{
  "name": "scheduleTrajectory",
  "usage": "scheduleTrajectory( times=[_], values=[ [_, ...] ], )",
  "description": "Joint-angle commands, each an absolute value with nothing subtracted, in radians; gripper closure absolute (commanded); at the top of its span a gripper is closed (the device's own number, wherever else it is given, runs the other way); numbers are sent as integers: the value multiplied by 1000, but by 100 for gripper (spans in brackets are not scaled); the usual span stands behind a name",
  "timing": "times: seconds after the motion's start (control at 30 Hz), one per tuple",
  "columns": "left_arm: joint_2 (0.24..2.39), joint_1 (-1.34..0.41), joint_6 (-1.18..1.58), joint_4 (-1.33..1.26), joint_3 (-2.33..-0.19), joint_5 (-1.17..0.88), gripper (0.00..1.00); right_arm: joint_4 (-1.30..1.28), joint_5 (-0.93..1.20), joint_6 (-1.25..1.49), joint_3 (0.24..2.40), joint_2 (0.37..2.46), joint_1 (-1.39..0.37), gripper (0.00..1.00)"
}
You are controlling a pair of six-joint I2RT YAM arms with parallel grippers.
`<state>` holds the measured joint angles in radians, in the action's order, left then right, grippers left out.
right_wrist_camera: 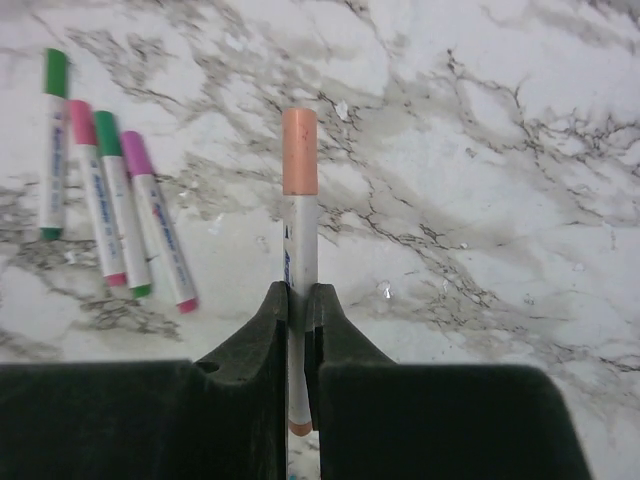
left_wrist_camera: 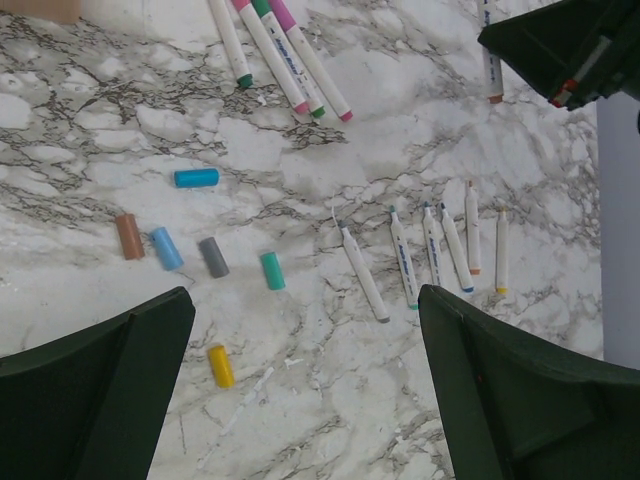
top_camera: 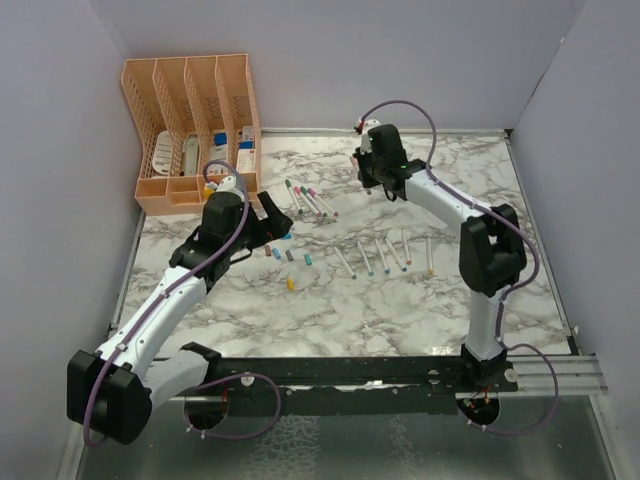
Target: Open the pen caps
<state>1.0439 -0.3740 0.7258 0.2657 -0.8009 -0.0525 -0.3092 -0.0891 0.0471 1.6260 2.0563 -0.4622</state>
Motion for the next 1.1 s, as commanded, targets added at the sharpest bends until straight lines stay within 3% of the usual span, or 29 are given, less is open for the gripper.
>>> scheduleTrajectory(
  times=[0.0,0.57,1.07],
  values=[
    [1057,-368,783,173,-814,-115,3,-280,20,61,1551,1897,-474,99],
    [1187,-373,886,-17,-859,-234,7,-243,139,133,1257,1604,-581,99],
    [1205,-398,923,-60,-858,-230,9,-213,182,143,1204,1584,-665,99]
  ],
)
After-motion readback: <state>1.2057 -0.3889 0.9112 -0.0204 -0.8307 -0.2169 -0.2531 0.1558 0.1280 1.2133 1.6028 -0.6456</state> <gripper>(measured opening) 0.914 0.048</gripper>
